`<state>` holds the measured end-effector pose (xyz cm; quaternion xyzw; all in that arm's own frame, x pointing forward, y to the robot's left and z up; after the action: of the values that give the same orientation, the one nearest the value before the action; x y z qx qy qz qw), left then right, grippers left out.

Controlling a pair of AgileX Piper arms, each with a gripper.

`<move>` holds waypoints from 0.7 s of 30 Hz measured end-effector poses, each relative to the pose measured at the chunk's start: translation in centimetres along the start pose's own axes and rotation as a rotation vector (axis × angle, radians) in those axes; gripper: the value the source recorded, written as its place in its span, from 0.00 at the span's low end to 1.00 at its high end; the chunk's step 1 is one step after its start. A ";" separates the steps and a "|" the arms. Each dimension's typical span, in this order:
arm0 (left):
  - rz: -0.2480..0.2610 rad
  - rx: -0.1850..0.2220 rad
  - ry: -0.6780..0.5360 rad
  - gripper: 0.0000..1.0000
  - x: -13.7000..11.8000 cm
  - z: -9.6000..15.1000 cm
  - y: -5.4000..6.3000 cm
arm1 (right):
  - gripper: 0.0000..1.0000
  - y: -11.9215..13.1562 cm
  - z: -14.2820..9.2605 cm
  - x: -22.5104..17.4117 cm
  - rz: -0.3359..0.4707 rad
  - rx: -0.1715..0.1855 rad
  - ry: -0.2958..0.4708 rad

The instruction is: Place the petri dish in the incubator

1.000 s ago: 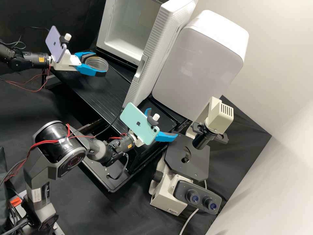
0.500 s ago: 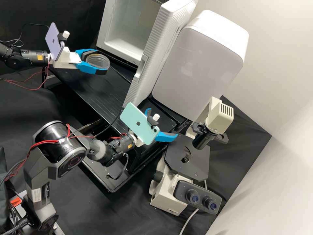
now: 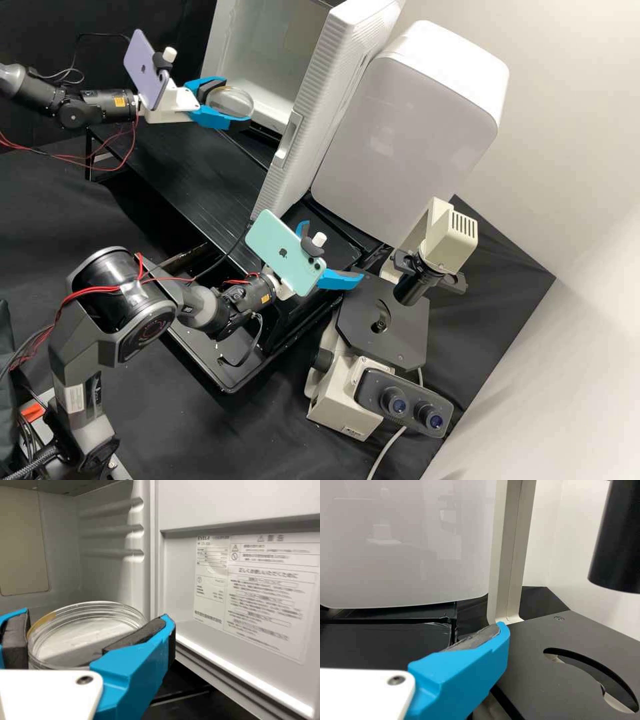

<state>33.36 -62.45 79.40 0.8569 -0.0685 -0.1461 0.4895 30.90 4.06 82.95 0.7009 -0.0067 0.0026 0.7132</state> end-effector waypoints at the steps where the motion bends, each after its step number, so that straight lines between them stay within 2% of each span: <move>1: -0.003 0.001 0.004 0.00 0.3 0.0 0.1 | 1.00 0.0 0.0 0.0 0.000 0.000 0.000; 6: 0.028 -0.008 0.051 0.00 2.7 0.0 0.9 | 1.00 0.0 0.0 0.0 0.000 0.000 0.000; 16: -0.014 -0.036 0.160 0.00 7.1 -0.5 1.0 | 1.00 0.0 0.0 0.0 0.000 0.000 0.000; 19: -0.024 -0.028 0.189 0.00 8.2 -0.7 0.7 | 1.00 0.0 0.0 0.0 0.000 0.000 0.000; 21: -0.028 -0.005 0.211 0.00 8.8 -1.1 0.6 | 1.00 0.0 0.0 0.0 0.000 0.000 0.000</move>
<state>42.10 -64.21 78.82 0.8672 -0.0043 -0.0620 0.4941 30.90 4.06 82.95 0.7009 -0.0067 0.0026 0.7132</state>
